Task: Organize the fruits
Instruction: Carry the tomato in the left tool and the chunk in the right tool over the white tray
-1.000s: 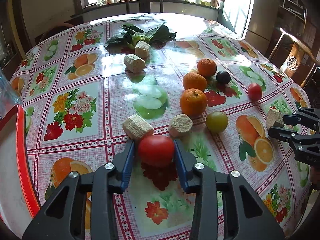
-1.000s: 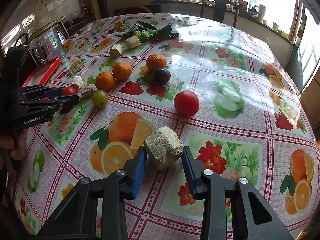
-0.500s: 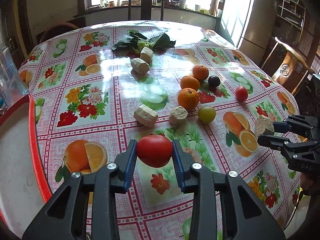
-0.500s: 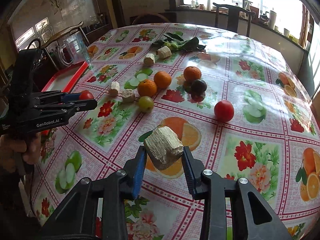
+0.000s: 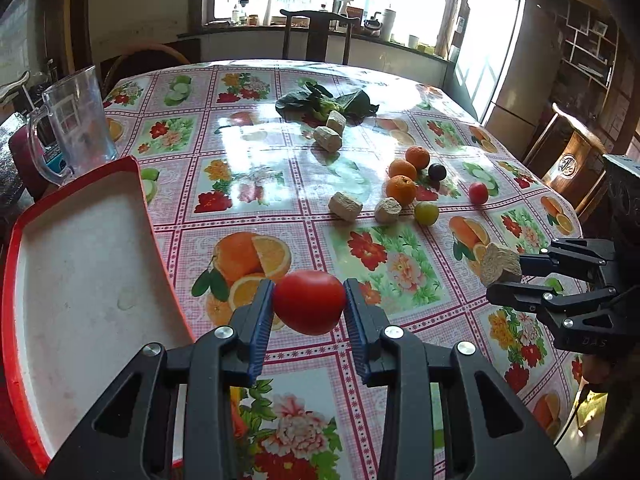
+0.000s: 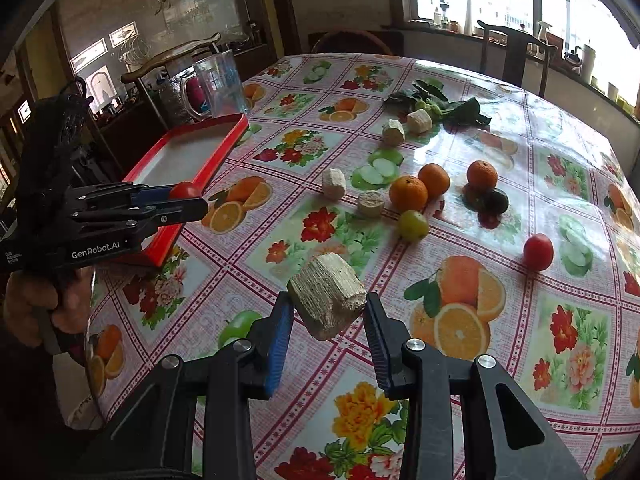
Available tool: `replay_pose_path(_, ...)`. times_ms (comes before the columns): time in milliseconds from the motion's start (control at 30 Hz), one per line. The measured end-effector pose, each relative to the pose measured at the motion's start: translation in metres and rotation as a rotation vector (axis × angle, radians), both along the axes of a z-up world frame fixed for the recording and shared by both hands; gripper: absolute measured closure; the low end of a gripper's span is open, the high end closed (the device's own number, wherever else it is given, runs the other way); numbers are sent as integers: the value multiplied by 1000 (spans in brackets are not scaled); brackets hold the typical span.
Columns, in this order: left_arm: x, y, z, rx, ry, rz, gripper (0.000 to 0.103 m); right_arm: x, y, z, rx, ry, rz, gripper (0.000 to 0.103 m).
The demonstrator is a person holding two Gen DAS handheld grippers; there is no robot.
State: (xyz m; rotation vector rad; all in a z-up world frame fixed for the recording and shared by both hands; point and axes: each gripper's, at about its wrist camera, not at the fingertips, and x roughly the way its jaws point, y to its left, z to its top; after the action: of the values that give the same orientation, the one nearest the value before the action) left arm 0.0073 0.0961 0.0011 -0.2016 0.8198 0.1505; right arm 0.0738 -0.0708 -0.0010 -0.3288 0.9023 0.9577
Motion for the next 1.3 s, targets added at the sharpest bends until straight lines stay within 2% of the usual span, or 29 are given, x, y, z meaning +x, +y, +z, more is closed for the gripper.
replay_pose_path(400, -50, 46, 13, 7, -36, 104, 71, -32, 56, 11, 38, 10, 114, 67)
replay_pose_path(800, -91, 106, 15, 5, -49, 260, 71, -66, 129, 15, 72, 44, 262, 67)
replay_pose_path(1133, -108, 154, -8, -14, -10, 369, 71, -84, 198, 0, 34, 84, 362, 67)
replay_pose_path(1300, -107, 166, -21, -37, 11, 382, 71, -88, 219, -15, -6, 107, 384, 67)
